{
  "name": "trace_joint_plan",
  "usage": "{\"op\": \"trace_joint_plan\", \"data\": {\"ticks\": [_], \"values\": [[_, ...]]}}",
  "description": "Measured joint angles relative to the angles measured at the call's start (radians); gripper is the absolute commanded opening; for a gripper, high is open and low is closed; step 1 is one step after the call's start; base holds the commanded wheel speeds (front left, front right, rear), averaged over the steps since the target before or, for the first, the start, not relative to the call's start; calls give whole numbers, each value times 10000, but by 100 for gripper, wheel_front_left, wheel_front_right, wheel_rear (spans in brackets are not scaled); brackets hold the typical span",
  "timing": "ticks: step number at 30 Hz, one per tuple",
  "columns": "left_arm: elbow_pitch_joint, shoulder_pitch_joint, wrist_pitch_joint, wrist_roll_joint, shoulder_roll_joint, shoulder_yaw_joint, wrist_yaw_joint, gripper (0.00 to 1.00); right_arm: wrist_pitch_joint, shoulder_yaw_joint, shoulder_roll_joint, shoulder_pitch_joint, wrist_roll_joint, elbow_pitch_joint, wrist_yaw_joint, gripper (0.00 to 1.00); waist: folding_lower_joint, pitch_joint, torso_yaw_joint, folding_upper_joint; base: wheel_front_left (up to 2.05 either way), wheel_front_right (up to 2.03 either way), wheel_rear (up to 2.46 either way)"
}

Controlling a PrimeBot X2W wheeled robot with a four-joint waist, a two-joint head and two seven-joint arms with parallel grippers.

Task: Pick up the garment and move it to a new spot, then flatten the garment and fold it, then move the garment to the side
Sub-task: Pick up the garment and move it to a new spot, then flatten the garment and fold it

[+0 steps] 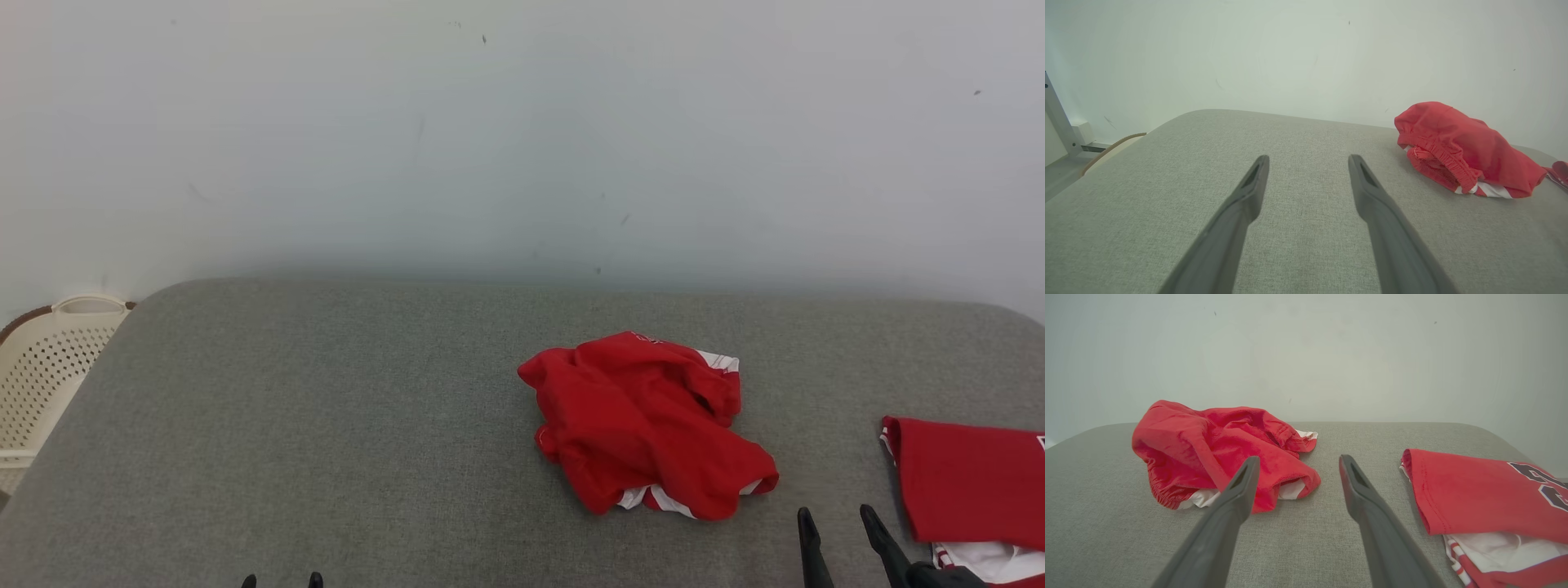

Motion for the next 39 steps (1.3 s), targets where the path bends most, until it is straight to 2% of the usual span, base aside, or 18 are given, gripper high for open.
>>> {"op": "trace_joint_plan", "data": {"ticks": [15,24,26,32,34,39], "values": [[102,-170,0,-38,-29,194,-167,100,0,334,2,-211,157,230,0,100,0,11,-197,1,0,0,0],[255,-162,61,-295,-171,215,-512,100,4,393,2,-266,163,267,0,100,0,-30,-254,0,0,0,0],[564,-408,646,-397,-184,-232,-821,100,40,485,-2,-300,163,255,0,100,0,-32,-332,0,0,0,0],[1927,-1896,2257,-777,-631,-1417,-1221,100,217,832,2,-430,146,56,0,100,0,42,-813,0,0,0,0],[2568,-2433,2813,-943,-788,-1701,-1287,100,267,957,2,-469,86,-40,0,100,0,93,-1058,0,0,0,0],[4069,-3687,3302,-1469,-1127,-1837,-1312,100,399,1281,6,-612,59,-224,0,100,1,279,-1820,0,0,0,0]]}}
